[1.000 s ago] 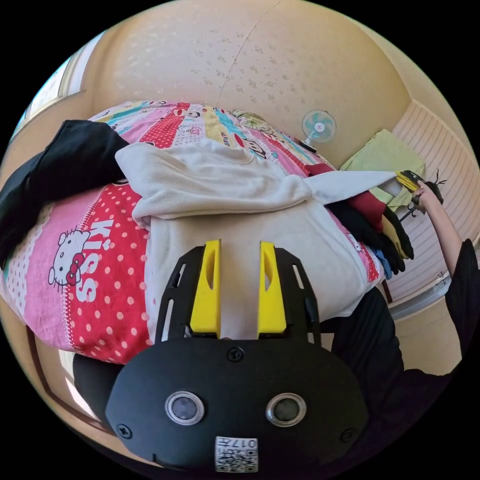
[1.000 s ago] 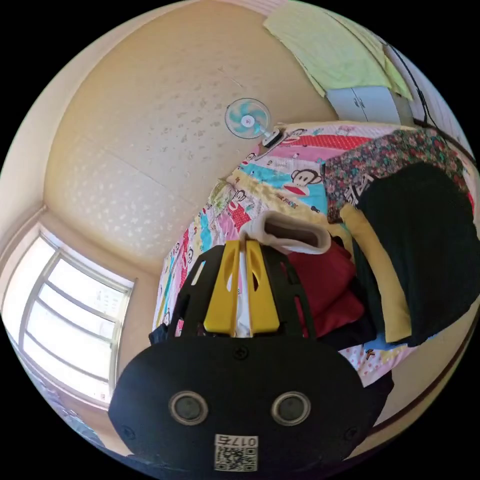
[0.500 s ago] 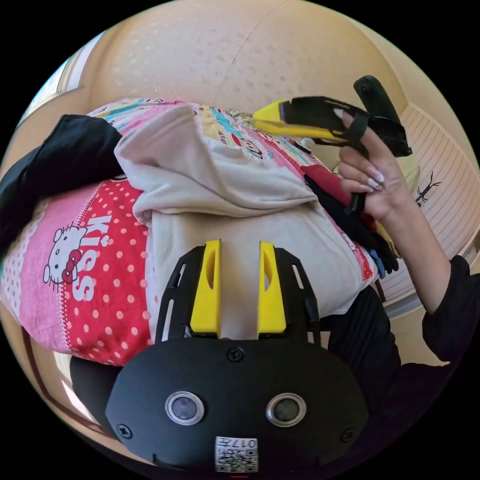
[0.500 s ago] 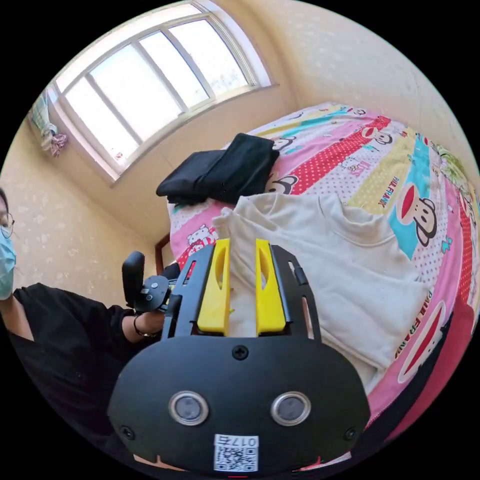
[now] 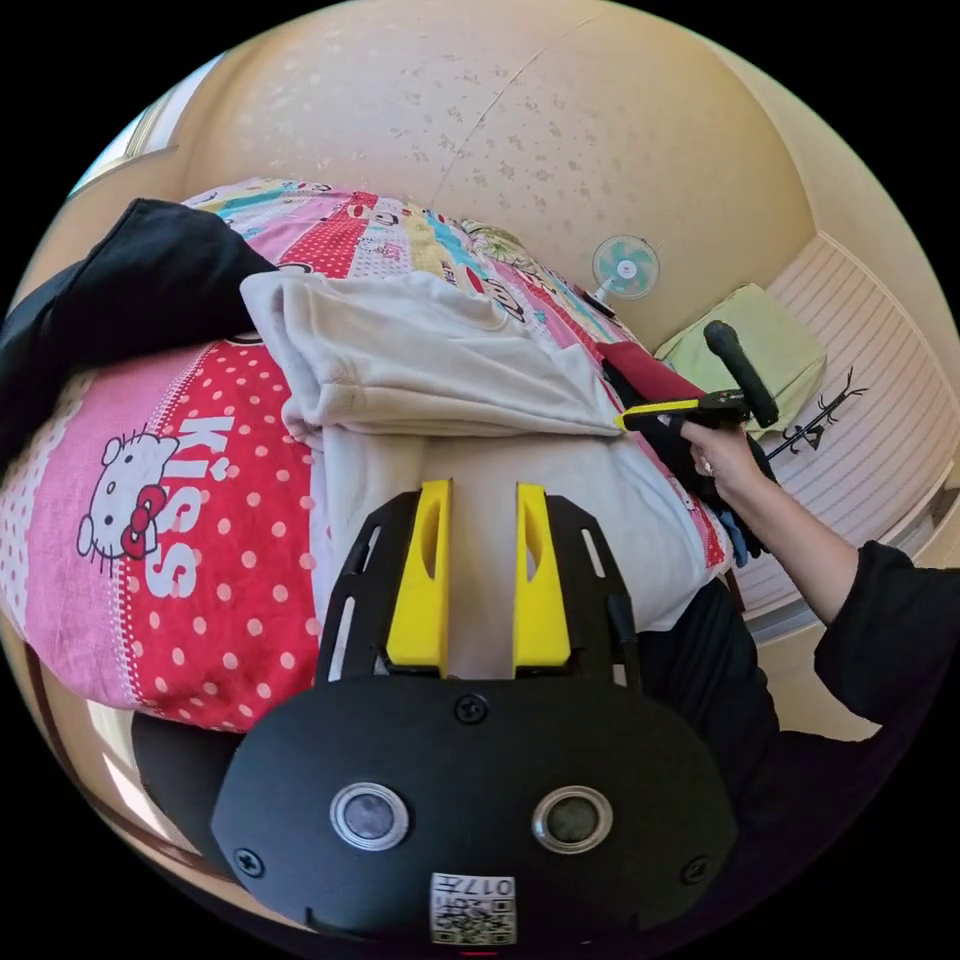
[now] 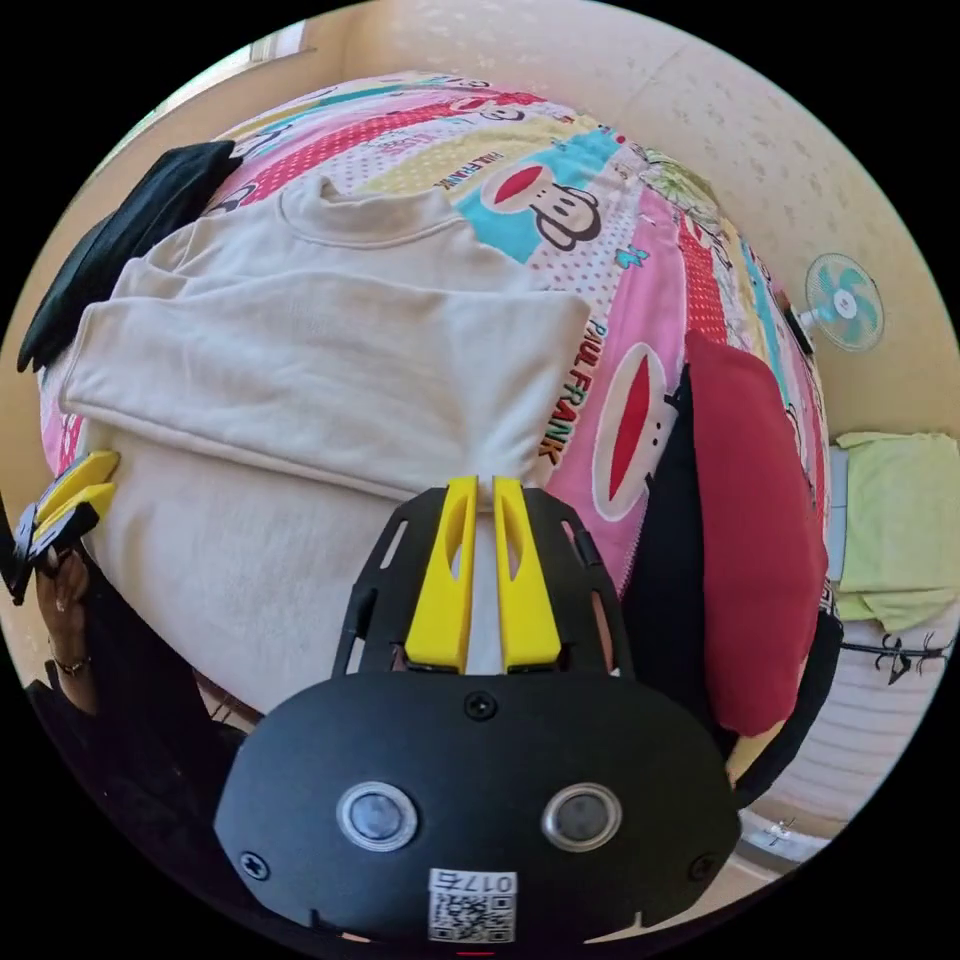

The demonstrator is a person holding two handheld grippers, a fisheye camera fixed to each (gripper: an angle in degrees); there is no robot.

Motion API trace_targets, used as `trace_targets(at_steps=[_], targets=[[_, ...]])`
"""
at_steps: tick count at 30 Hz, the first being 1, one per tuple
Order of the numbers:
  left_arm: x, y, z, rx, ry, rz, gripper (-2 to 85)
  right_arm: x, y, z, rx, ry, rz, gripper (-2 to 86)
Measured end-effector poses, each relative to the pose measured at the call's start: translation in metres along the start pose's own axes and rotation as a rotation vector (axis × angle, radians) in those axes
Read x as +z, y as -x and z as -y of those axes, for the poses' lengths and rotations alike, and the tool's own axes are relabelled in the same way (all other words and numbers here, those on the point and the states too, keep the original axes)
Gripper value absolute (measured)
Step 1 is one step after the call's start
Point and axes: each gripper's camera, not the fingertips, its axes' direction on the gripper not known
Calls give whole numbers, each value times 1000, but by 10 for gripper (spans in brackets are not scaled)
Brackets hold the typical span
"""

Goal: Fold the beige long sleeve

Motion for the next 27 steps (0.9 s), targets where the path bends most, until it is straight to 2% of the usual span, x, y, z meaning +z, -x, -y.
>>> trace_targets(at_steps=[2, 4, 6, 8, 11, 13, 15, 17, 22, 27], targets=[[-15, 6, -3, -62, 38, -61, 107, -21, 1, -41, 90, -105, 19, 69], [-36, 10, -5, -95, 50, -75, 117, -28, 1, -76, 100, -117, -14, 72], [-63, 12, -14, -128, 30, 0, 132, -30, -10, -112, 158, -104, -18, 76], [-84, 14, -26, -154, 63, 87, 152, -24, -41, -167, 230, -136, 224, 93], [-59, 17, -35, -137, 233, 2, 146, 4, -80, -226, 321, -111, 541, 129], [-44, 14, -43, -147, 217, 16, 133, 9, -84, -252, 265, -183, 622, 128], [-43, 4, -50, -147, 175, 153, 83, 11, -83, -266, 225, -185, 633, 100], [-48, -11, -51, -91, 206, 186, 41, 8, -83, -268, 199, -92, 606, 52], [-104, -29, -10, -37, 160, 70, 21, -65, -96, -269, 126, -248, 571, 40], [-117, -28, 81, 74, 90, 148, 40, -120, -144, -218, 97, -423, 517, 48]])
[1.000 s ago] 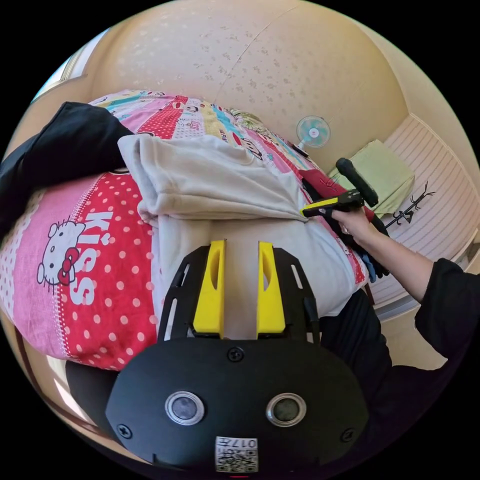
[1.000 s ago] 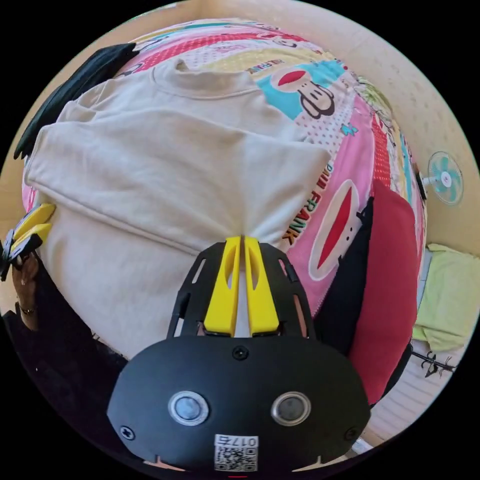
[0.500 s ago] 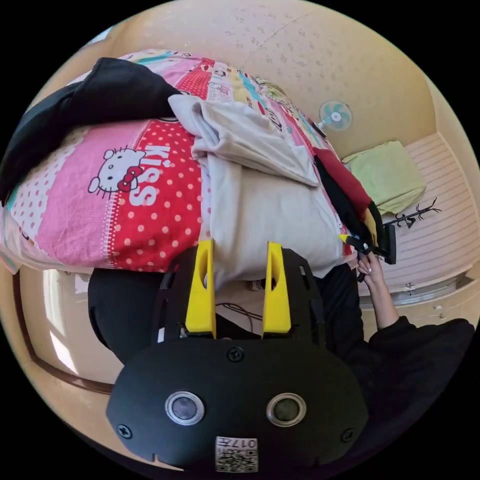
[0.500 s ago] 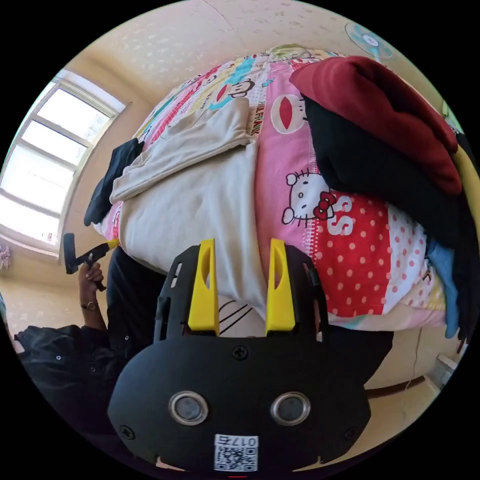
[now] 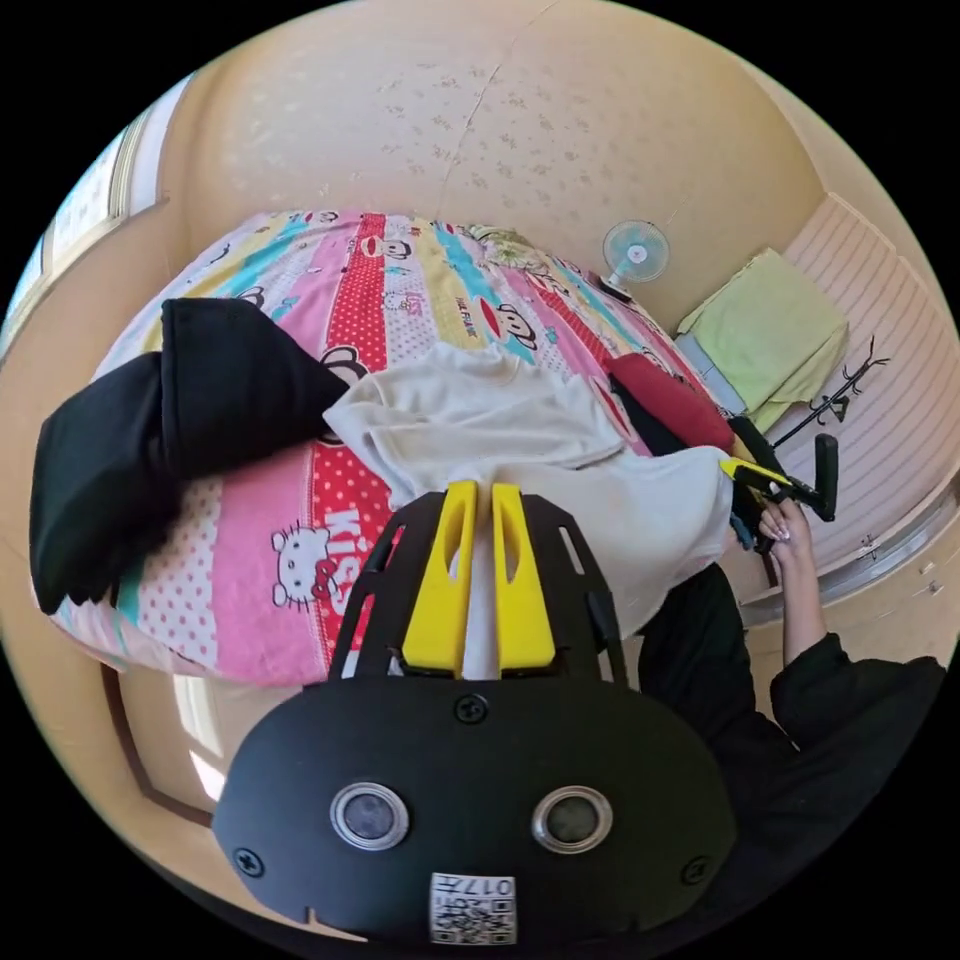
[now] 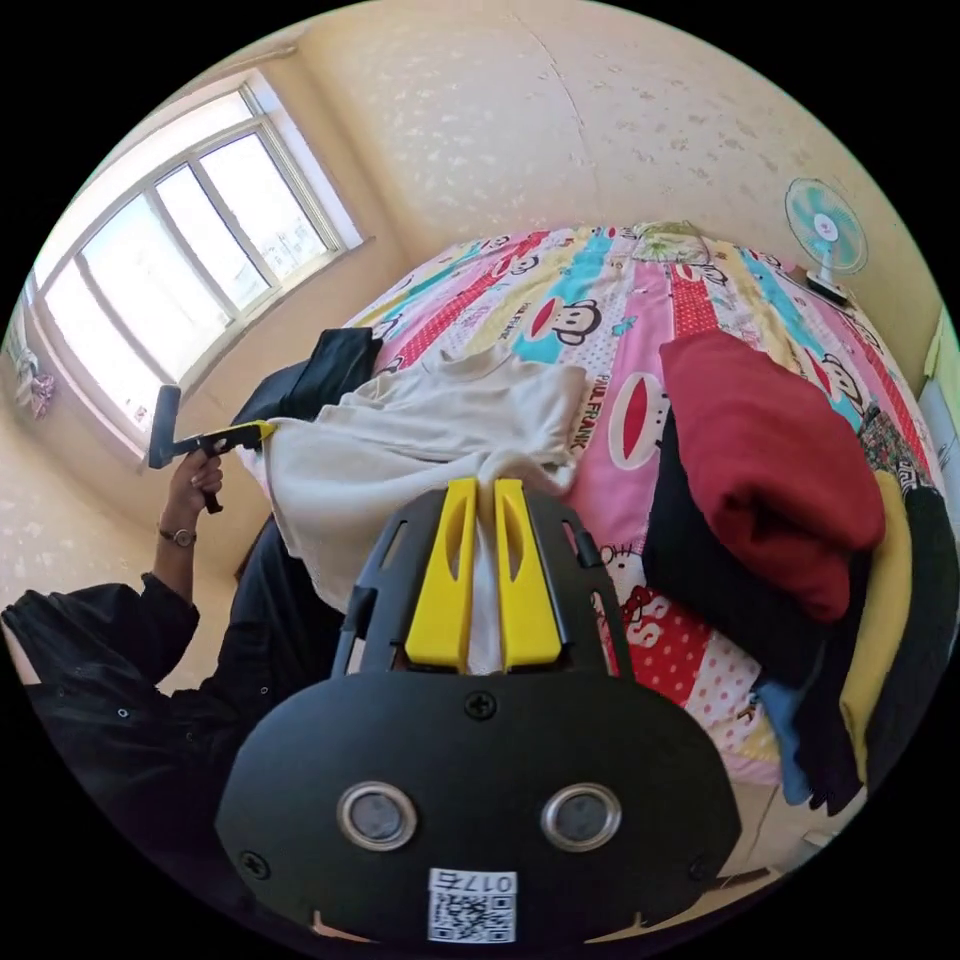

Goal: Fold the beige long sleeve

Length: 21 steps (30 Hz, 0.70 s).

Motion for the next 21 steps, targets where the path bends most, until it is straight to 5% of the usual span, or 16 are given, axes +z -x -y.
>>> trace_targets(at_steps=[6, 11, 16, 21], targets=[[42, 48, 20, -178, 213, 0, 187, 14, -61, 40, 170, 74, -16, 94], [45, 29, -73, -198, 204, -136, 185, 1, -99, -40, 241, -2, 13, 119], [39, 5, -123, -186, 194, -102, 183, -10, -144, -72, 342, -72, 166, 126], [77, 0, -122, -96, 256, -11, 168, 4, -162, -53, 310, 0, 47, 120]])
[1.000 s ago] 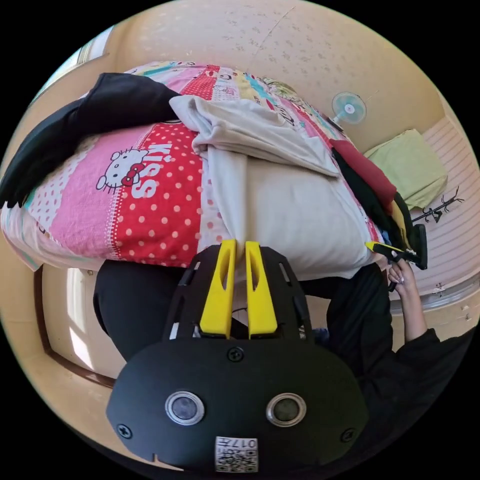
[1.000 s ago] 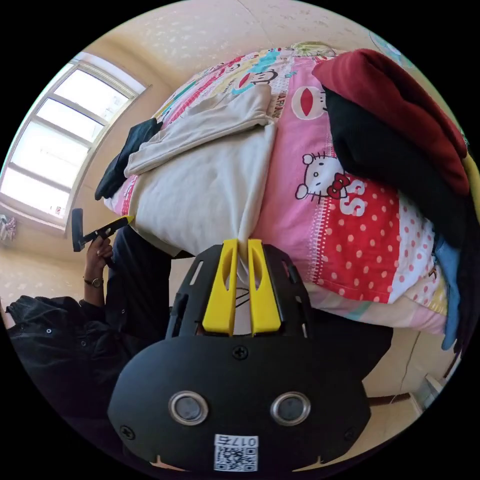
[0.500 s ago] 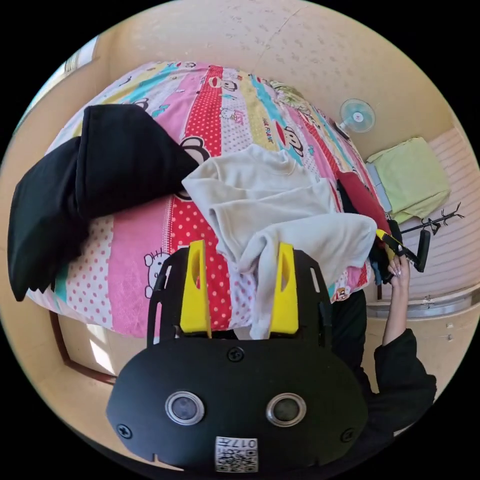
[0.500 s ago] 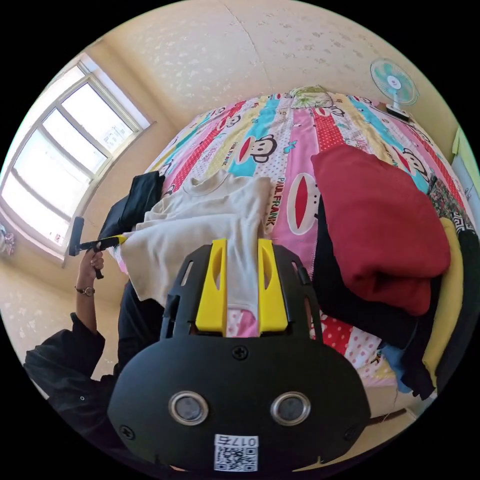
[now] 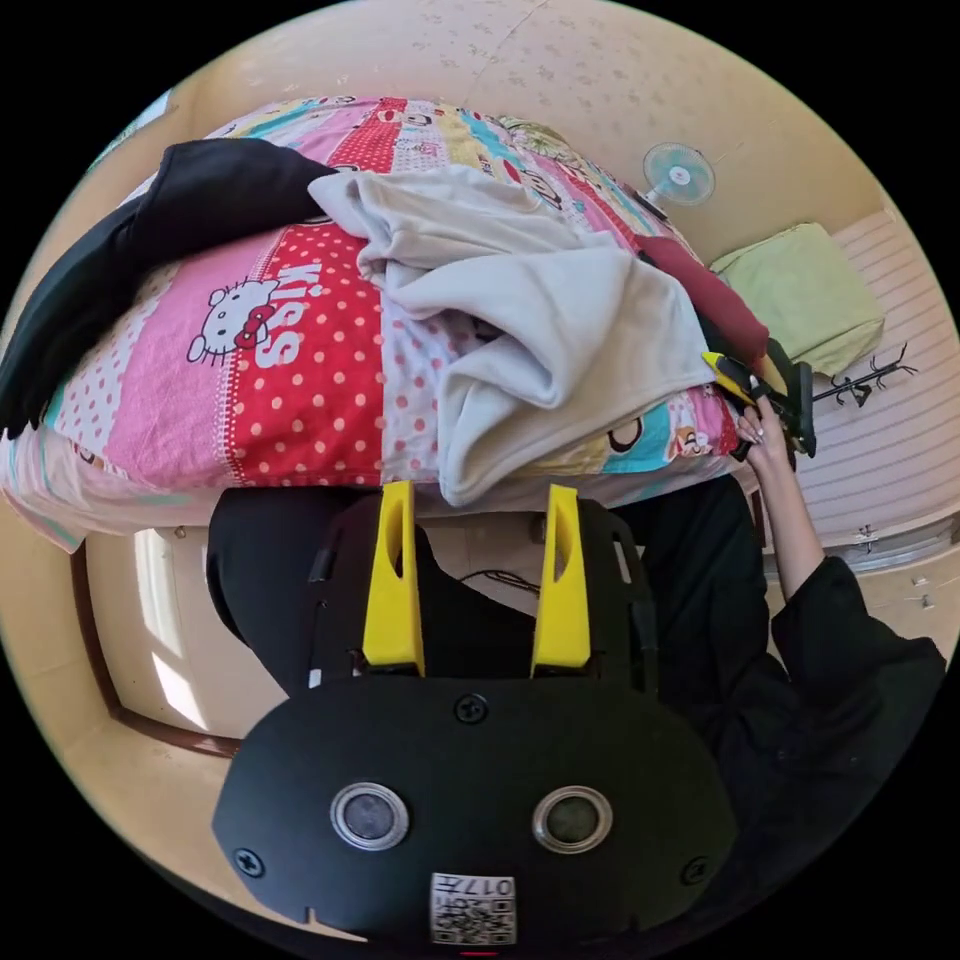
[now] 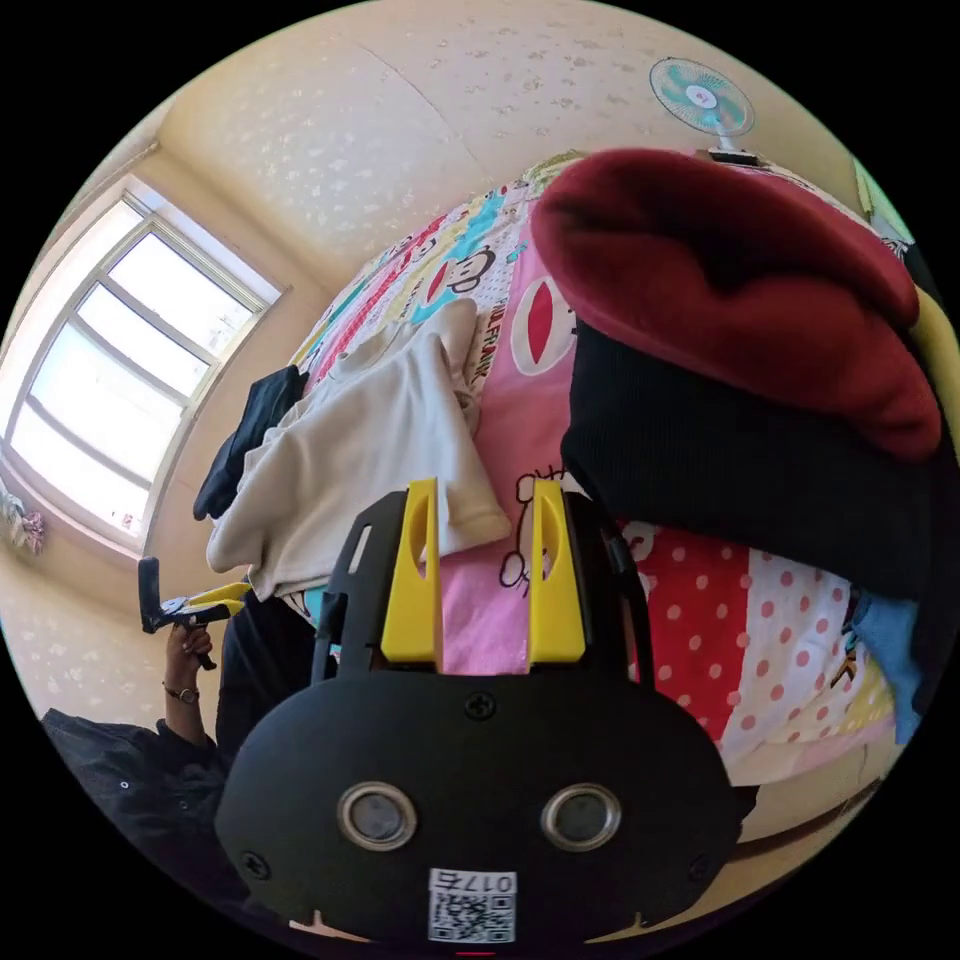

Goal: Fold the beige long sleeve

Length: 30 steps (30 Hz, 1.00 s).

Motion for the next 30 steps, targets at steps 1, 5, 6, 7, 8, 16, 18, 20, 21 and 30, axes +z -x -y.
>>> trace_targets(at_steps=[1, 5, 6, 7, 8, 16, 18, 20, 21, 30], targets=[[16, 4, 6, -2, 21, 15, 150, 11, -5, 5, 19, 68, -22, 108], [46, 27, 22, -106, 152, -89, 54, -28, -7, -14, 41, -81, 102, 46], [43, 29, 21, -108, 132, -112, 51, -35, -8, -19, 52, -108, 135, 42], [33, 33, 17, -98, 86, -174, 48, -49, -10, -30, 63, -146, 202, 38], [19, 37, 10, -84, 30, -262, 46, -65, -12, -41, 65, -169, 258, 34], [-40, 48, -22, 7, -161, -511, 91, -175, -5, -92, -56, -239, 377, 27], [-30, 53, -21, -57, -132, -456, 155, -183, -10, -99, -35, -219, 372, 27], [2, 60, -14, -131, -34, -495, 207, -183, -21, -104, 2, -203, 389, 26], [10, 62, -13, -149, -18, -525, 211, -182, -24, -104, 20, -200, 395, 26], [40, 42, 2, -128, 135, -182, 198, -211, -22, -99, 13, -229, 448, 24]])
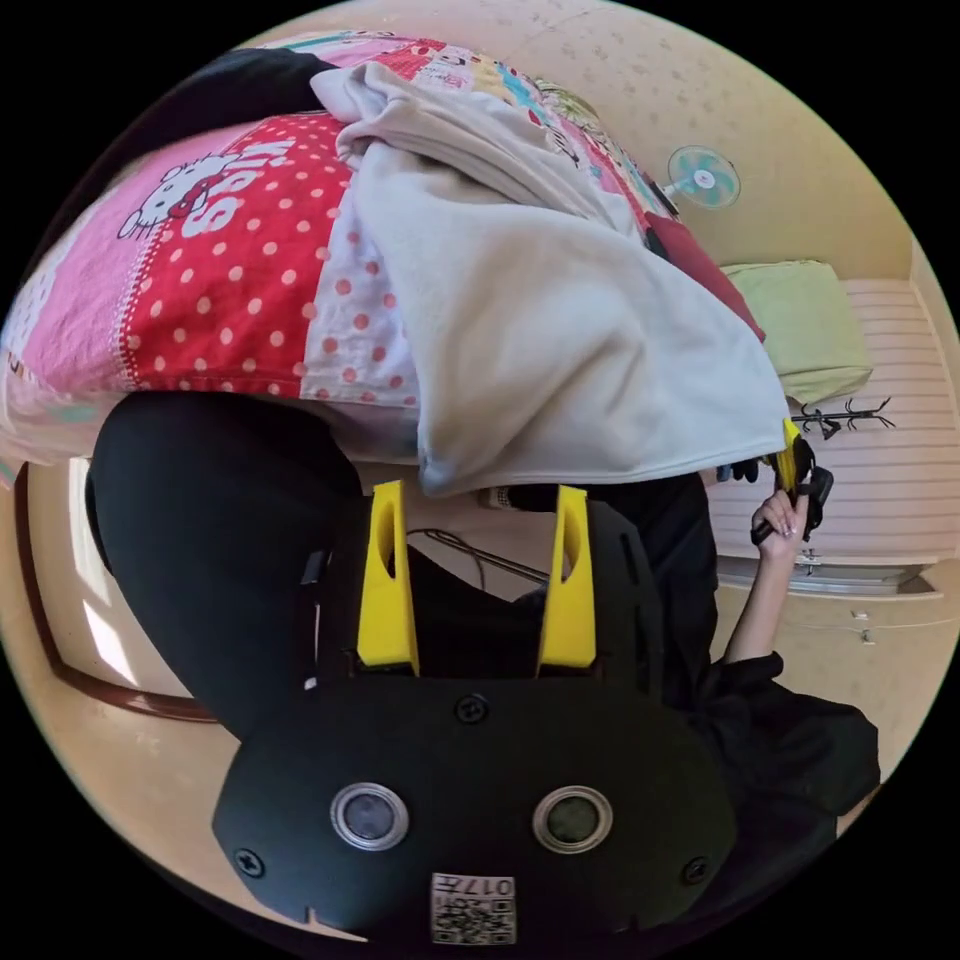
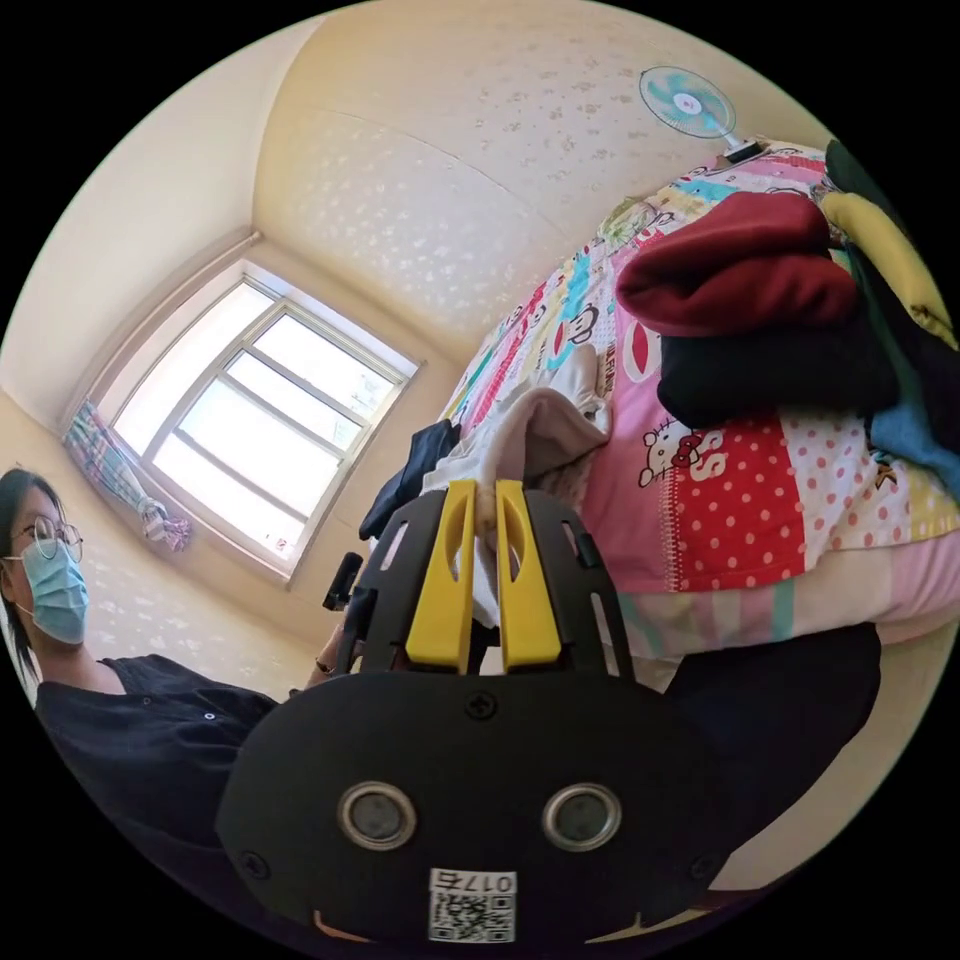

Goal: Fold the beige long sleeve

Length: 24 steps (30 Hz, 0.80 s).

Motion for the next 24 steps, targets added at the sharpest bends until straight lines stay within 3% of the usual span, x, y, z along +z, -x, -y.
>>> trace_targets(at_steps=[3, 8, 12, 16, 21, 24], targets=[[10, 6, 20, 0, 6, 34, 171, -1, 7, 9, -17, -15, 22, 23], [47, 18, 48, 29, 161, -77, 84, 0, 3, 6, 4, -11, 54, 18], [26, 7, 29, 138, 145, -192, 42, -23, 14, 3, -61, -32, 95, 9], [-47, 12, -14, 254, -13, -555, 39, -54, 47, 4, -191, 18, 117, 6], [-136, 31, -65, 292, -163, -543, 37, -71, 89, -13, -279, 125, 164, 20], [-161, 44, -95, 291, -212, -656, 38, -98, 109, -30, -317, 81, 217, 25]])
